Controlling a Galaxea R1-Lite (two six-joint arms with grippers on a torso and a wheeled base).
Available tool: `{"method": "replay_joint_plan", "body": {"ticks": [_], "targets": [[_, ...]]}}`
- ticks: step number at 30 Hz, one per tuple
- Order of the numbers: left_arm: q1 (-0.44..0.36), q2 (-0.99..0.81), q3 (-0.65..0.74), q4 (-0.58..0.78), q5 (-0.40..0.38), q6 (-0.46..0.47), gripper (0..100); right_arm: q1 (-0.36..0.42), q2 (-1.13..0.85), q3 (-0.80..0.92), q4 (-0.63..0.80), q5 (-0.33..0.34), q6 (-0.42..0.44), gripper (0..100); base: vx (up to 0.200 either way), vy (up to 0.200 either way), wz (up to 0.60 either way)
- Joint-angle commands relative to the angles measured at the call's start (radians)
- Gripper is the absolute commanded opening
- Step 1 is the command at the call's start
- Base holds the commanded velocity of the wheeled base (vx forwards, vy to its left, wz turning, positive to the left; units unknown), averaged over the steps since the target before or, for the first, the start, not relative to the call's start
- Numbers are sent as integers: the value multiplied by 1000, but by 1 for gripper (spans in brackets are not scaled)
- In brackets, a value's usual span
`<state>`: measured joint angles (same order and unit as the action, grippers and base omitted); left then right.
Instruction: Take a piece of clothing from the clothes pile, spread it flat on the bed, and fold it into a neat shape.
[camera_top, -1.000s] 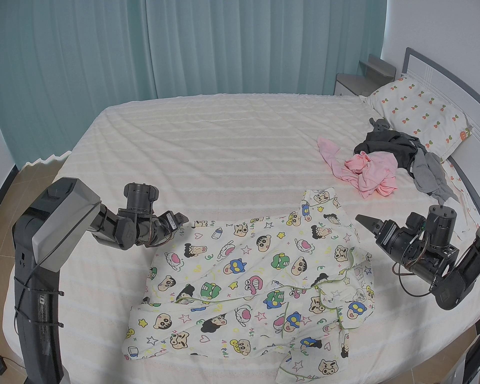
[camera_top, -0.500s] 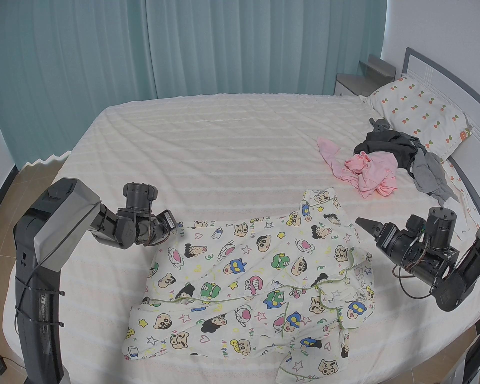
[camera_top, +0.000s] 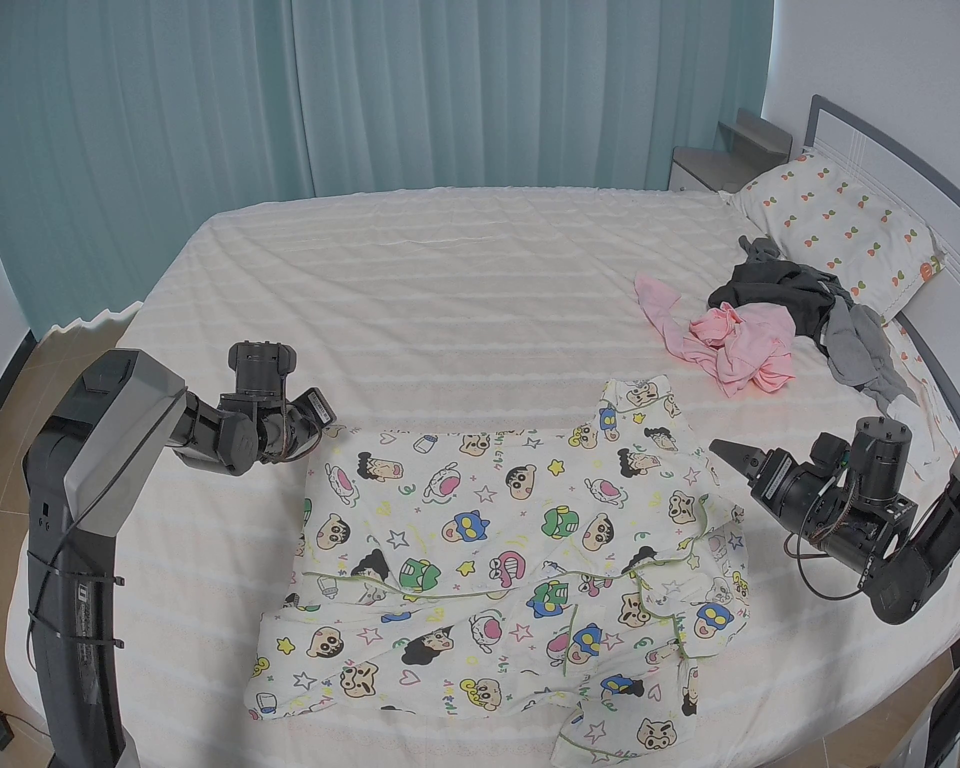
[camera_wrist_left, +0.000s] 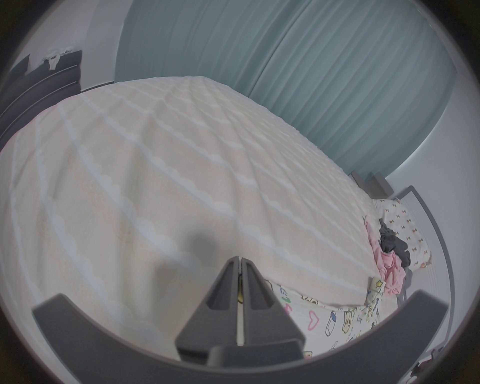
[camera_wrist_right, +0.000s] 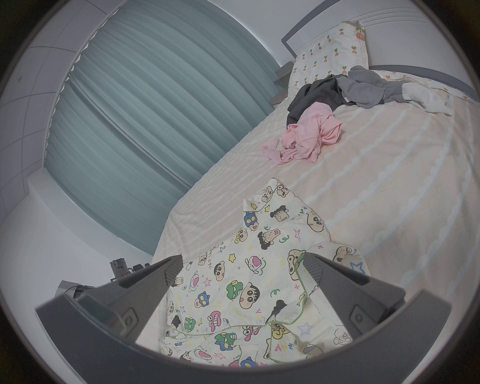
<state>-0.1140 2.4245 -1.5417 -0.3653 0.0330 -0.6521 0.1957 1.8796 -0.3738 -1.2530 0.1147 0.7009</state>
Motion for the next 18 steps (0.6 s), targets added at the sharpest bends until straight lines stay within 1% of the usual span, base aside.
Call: {"method": "replay_joint_plan", "body": {"ticks": [1, 5, 9, 12, 16, 17, 18], "targets": [[11, 25, -38, 0, 10, -1, 0, 1, 4, 1, 0, 0, 0, 100, 0, 0, 0], [24, 81, -104, 3, 42, -1, 0, 2, 6, 1, 0, 0, 0, 100, 0, 0, 0], [40, 100, -159, 13, 47, -1, 0, 2, 7, 1, 0, 0, 0, 100, 0, 0, 0], [45, 96, -159, 23, 47, -6, 0, 1, 13, 0, 0, -1, 0, 100, 0, 0, 0], [53, 48, -140, 48, 33, -52, 0, -4, 35, 4, 1, -4, -11, 100, 0, 0, 0], [59, -1, -113, 78, 8, -89, 0, -13, 46, 3, 12, -4, -15, 100, 0, 0, 0], [59, -27, -97, 89, -13, -106, 0, -21, 53, 1, 14, -4, -15, 100, 0, 0, 0]]}}
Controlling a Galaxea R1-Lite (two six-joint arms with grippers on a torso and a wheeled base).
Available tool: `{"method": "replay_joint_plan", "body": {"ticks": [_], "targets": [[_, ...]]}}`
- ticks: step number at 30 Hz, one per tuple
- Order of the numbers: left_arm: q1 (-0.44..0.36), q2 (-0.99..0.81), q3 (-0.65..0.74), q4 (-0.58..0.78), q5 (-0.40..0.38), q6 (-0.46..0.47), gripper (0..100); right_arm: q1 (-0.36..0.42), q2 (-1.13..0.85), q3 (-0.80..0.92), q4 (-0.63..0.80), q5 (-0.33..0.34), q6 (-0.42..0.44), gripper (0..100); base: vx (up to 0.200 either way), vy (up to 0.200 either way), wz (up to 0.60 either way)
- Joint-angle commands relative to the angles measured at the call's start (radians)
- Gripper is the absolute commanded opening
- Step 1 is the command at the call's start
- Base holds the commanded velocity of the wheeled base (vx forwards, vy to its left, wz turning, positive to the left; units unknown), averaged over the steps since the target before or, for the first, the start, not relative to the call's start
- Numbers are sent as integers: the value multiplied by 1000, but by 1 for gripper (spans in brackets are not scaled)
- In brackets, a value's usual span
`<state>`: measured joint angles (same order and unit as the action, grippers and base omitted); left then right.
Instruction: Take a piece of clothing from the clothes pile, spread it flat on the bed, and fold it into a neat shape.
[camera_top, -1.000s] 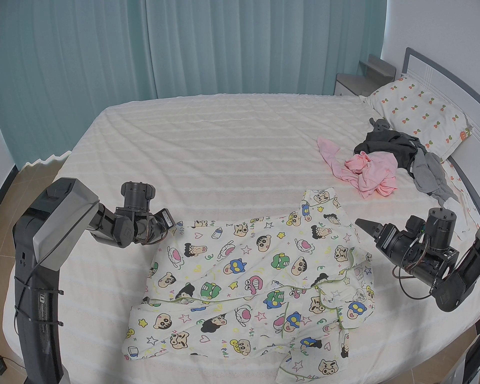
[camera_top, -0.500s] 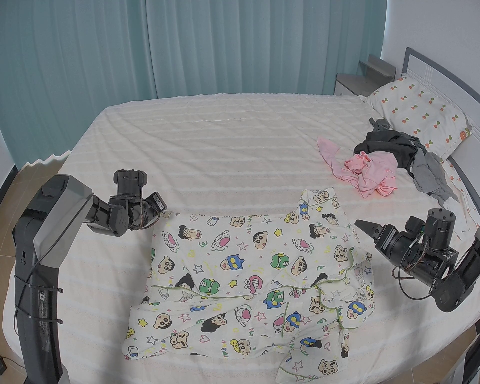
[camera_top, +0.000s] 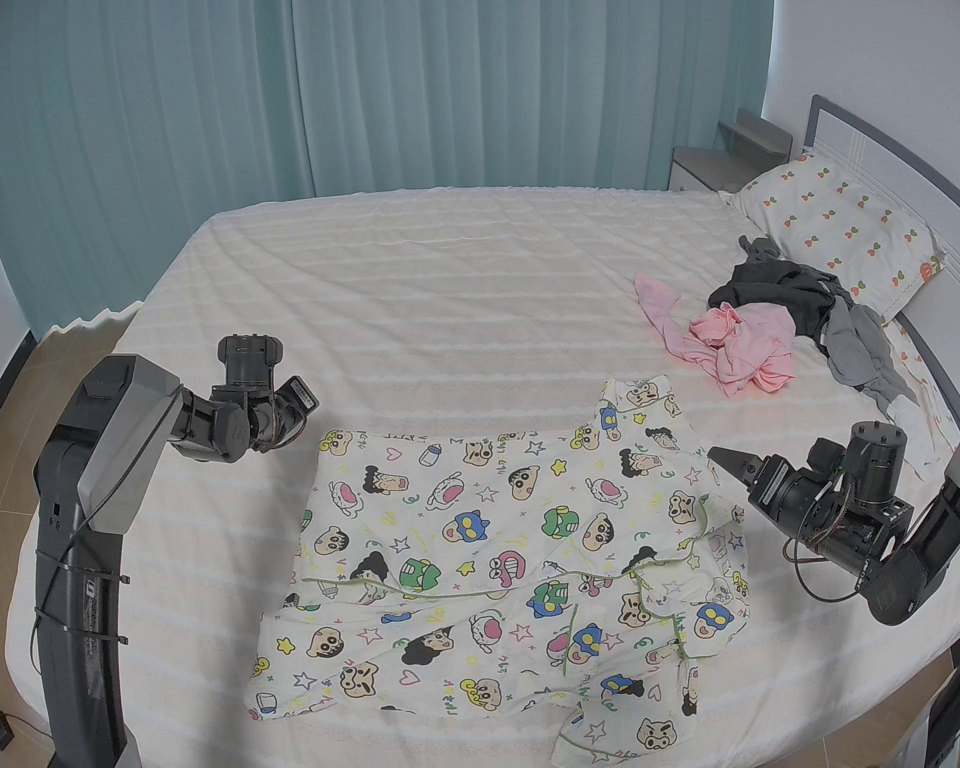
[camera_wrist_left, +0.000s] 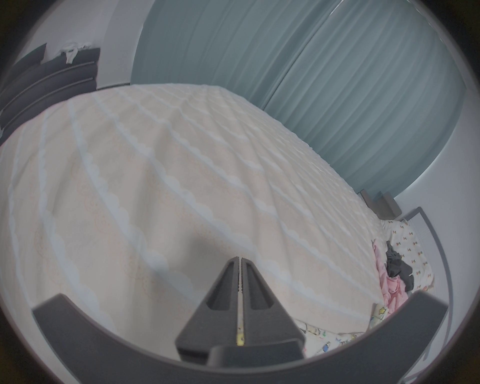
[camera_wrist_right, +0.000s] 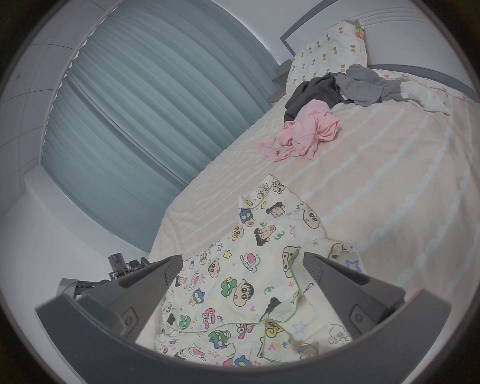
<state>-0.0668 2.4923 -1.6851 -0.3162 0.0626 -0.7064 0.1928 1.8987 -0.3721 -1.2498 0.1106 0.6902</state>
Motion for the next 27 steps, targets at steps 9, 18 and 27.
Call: {"method": "replay_joint_plan", "body": {"ticks": [9, 18, 27], "targets": [[24, -455, 498, 26, -254, -100, 0, -113, 132, 19, 82, 27, -121, 100, 0, 0, 0], [2, -653, 860, -113, -293, -183, 0, -153, 206, 22, 69, 139, -186, 100, 0, 0, 0], [-24, -721, 1053, -264, -299, -352, 0, -116, 255, -28, 72, 202, -15, 100, 0, 0, 0]]}}
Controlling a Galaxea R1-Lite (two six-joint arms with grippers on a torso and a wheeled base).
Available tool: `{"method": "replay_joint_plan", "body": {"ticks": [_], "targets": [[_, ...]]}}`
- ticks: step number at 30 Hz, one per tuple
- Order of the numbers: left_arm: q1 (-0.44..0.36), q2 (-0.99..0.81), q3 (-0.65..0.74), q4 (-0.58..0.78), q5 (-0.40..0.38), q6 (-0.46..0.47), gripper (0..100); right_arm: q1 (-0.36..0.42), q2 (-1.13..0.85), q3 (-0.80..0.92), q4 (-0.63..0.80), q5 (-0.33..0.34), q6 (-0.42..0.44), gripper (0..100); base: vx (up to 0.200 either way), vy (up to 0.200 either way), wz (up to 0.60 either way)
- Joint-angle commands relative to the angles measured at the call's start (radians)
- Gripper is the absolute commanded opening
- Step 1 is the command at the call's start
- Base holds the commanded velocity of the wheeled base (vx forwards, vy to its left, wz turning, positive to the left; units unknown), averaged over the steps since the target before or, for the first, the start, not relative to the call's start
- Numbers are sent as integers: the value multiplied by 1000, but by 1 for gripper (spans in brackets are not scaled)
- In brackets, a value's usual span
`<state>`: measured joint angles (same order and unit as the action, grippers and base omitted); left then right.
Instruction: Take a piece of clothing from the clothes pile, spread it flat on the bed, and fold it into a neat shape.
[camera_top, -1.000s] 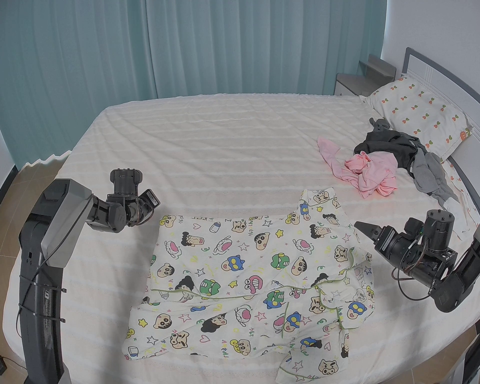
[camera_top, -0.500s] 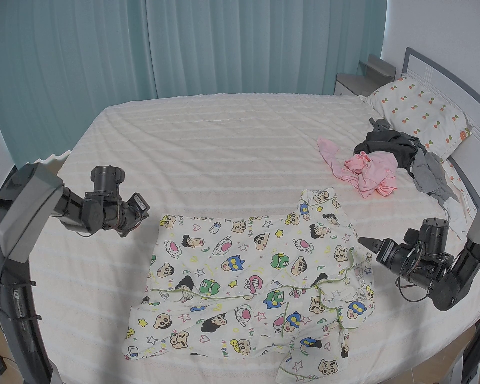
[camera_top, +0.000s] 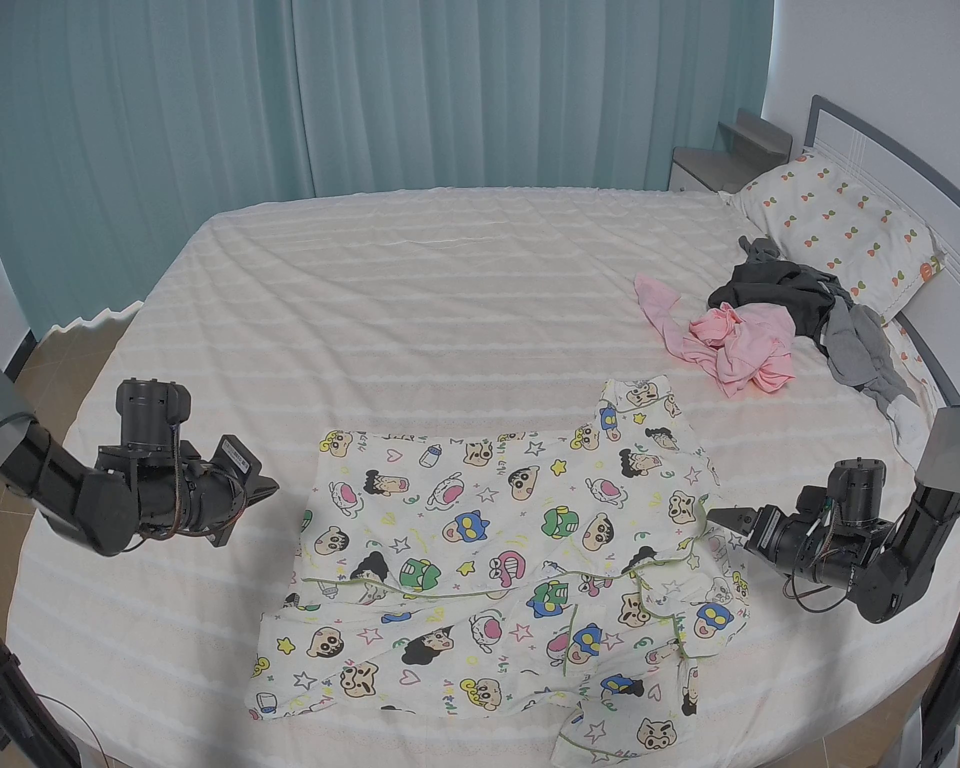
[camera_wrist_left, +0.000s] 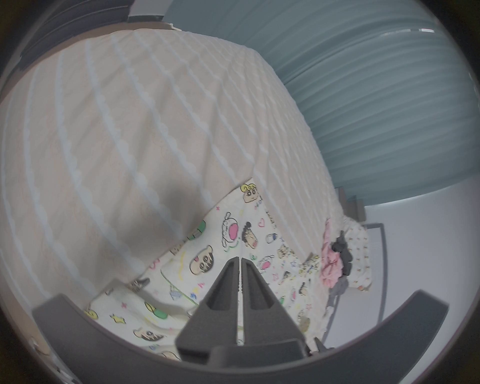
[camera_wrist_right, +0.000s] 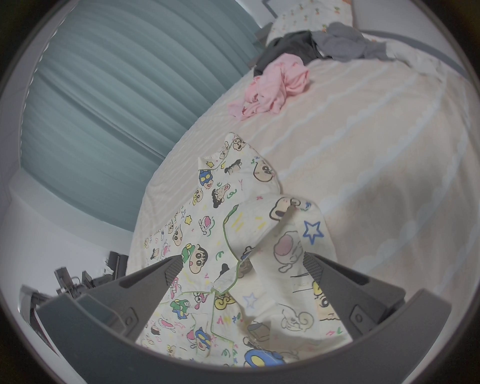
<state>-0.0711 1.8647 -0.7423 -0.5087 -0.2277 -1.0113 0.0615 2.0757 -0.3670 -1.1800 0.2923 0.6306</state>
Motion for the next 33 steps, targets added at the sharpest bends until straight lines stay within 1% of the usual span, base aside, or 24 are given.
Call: {"method": "replay_joint_plan", "body": {"ticks": [1, 3, 6, 8, 11, 14, 15, 18, 22, 23, 26, 33], "targets": [[-24, -88, 129, -99, -9, -50, 0, 21, 99, -49, -1, 21, 49, 100, 0, 0, 0], [-30, -85, 152, -146, -7, -52, 0, 21, 126, -87, 3, 19, 55, 100, 0, 0, 0], [-32, -85, 175, -177, -9, -52, 0, 23, 147, -164, 23, 13, 93, 100, 0, 0, 0], [-32, -85, 176, -179, -9, -52, 0, 23, 158, -197, 45, 11, 101, 100, 0, 0, 0], [-32, -85, 179, -179, -9, -52, 0, 21, 170, -279, 114, 5, 116, 100, 0, 0, 0], [-32, -87, 179, -179, -9, -52, 0, 21, 173, -302, 125, 2, 164, 100, 0, 0, 0], [-32, -87, 179, -179, -9, -52, 0, 21, 175, -311, 126, 1, 179, 0, 0, 0, 0], [-32, -87, 179, -179, -9, -52, 0, 20, 175, -322, 125, -1, 208, 0, 0, 0, 0], [-32, -87, 181, -179, -9, -55, 0, 20, 173, -322, 118, -2, 210, 0, 0, 0, 0], [-32, -87, 181, -179, -7, -56, 0, 20, 172, -328, 118, -16, 210, 0, 0, 0, 0], [-32, -87, 182, -179, -7, -56, 0, 21, 168, -334, 120, -30, 208, 0, 0, 0, 0], [-33, -87, 190, -180, -9, -56, 0, 12, 170, -388, 137, -33, 207, 0, 0, 0, 0]]}}
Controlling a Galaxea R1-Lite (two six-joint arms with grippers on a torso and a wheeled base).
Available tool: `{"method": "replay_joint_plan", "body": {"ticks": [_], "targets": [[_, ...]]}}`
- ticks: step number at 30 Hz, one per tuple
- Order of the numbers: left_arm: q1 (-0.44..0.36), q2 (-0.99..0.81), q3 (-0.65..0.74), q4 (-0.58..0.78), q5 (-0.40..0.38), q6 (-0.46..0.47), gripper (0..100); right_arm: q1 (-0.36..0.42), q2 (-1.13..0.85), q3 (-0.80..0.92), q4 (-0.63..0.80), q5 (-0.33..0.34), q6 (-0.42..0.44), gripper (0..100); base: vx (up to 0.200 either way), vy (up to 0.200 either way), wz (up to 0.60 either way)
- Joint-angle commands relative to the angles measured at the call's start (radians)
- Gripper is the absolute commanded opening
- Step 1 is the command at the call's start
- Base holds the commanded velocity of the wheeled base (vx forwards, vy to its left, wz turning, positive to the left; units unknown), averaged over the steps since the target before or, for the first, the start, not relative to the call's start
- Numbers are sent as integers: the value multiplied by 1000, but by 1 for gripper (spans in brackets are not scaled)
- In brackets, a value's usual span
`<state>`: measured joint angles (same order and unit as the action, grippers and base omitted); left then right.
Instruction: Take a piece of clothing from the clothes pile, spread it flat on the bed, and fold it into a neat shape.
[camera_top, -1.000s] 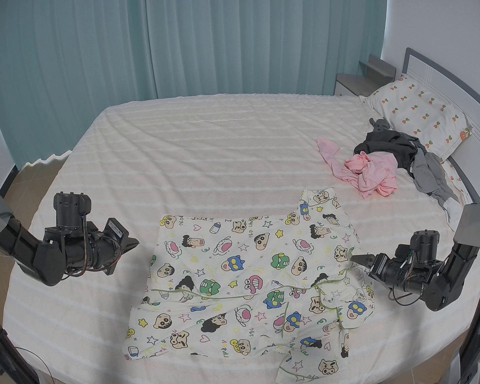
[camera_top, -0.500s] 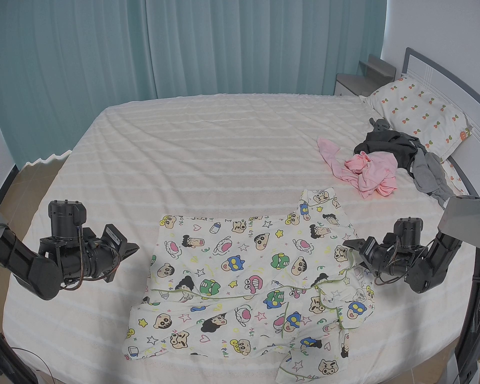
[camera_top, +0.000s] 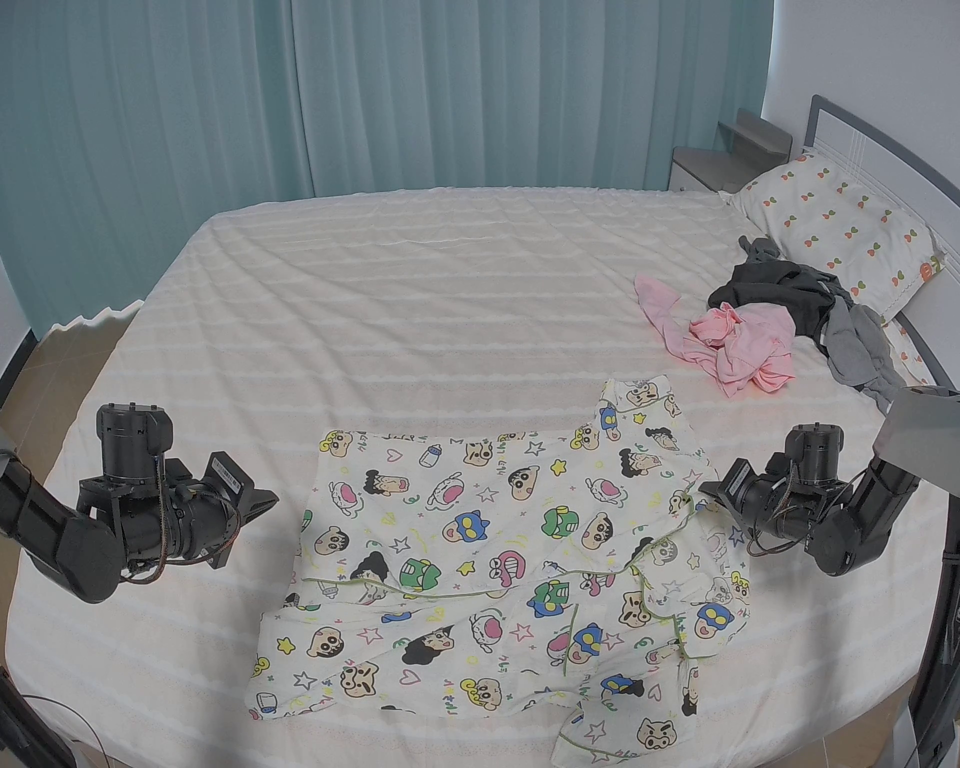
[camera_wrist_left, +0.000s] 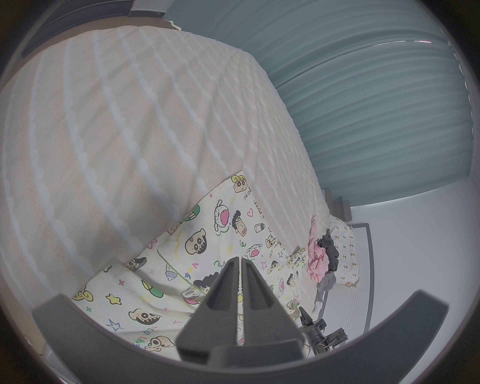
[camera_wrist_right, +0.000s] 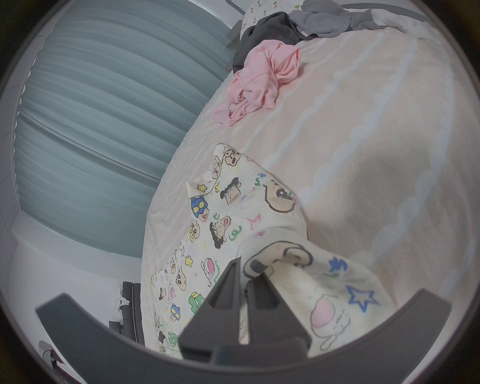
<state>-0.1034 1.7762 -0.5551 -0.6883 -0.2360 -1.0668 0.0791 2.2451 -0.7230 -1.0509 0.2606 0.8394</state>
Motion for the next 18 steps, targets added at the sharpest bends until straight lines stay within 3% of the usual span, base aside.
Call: {"method": "replay_joint_plan", "body": {"ticks": [1, 5, 12, 18], "targets": [[-2, 2, 3, 0, 0, 1, 0, -10, 1, -44, 17, -1, -3, 0, 0, 0, 0], [-4, 3, 4, 0, 1, 1, 0, -39, -1, -84, 68, 2, -28, 0, 0, 0, 0], [-4, 5, 9, -2, 0, 1, 0, -88, 27, -107, 118, 34, -171, 0, 0, 0, 0], [-4, 8, 9, -2, 1, 1, 0, -91, 36, -133, 118, 38, -210, 0, 0, 0, 0]]}}
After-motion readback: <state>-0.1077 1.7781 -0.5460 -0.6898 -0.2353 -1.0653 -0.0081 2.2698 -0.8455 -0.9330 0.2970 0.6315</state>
